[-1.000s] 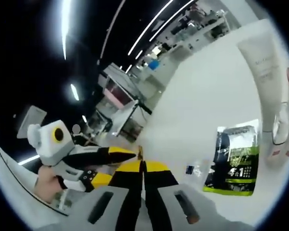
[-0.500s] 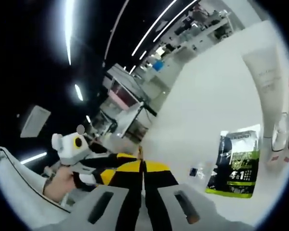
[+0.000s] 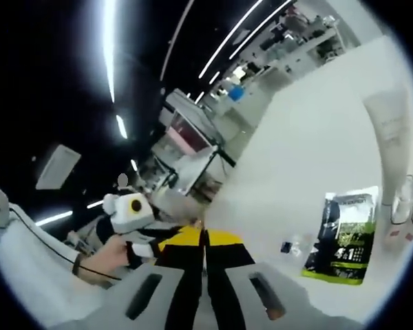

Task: Arrange the skincare products in the storage area until every visible bottle or jar stands upright without overlapping.

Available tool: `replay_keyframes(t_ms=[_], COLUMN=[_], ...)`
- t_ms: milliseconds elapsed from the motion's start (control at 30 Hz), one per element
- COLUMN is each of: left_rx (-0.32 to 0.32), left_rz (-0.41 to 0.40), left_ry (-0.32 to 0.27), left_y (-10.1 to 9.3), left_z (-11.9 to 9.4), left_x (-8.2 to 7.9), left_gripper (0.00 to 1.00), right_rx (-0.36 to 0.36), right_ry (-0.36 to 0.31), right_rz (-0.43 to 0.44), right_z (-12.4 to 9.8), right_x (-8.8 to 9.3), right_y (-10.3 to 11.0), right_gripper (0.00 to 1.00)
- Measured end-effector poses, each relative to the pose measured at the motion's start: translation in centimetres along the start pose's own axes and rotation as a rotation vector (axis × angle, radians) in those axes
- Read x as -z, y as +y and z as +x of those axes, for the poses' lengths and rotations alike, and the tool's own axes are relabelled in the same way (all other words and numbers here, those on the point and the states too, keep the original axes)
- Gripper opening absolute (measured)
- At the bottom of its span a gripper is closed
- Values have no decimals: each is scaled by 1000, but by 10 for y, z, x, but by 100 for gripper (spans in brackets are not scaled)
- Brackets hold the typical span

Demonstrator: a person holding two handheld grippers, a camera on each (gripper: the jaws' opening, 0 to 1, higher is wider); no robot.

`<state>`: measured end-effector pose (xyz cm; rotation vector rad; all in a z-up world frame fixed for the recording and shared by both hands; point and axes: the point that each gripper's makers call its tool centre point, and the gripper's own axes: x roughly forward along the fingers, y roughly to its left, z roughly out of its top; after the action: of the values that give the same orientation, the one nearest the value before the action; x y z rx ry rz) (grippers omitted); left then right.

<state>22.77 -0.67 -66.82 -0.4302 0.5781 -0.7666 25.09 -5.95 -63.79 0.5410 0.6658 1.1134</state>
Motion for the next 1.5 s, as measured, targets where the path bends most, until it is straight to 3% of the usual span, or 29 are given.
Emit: replay_keyframes(t_ms=[300, 533, 733, 933, 1000, 1200, 1300, 1500], left_rx=[39, 10, -27, -43, -57, -104, -118, -171], left_rz=[-33, -209, -277, -304, -309, -329, -353, -387], left_ry=[-35, -113, -171, -182, -186, -195, -199, -176], left_y=[-3, 0, 6, 10, 14, 29, 38, 64], left_z=[-4, -5, -4, -2, -1, 7, 13, 29], left_x=[-8, -12, -19, -21, -22, -26, -27, -22], left_gripper=[1, 1, 1, 1, 1, 1, 1, 1], right_rx=[-8, 57, 86, 89, 106, 123, 193, 269], right_ry=[-4, 43, 88, 123, 139, 156, 184, 194], right_rz=[14, -96, -173, -233, -274, -288, -272, -334], right_z=[2, 1, 3, 10, 14, 28, 31, 44], right_x=[-5, -2, -8, -20, -24, -32, -29, -28], right_y=[4, -4, -8, -10, -16, -31, -49, -79], right_gripper=[1, 3, 7, 7, 5, 3, 2, 1])
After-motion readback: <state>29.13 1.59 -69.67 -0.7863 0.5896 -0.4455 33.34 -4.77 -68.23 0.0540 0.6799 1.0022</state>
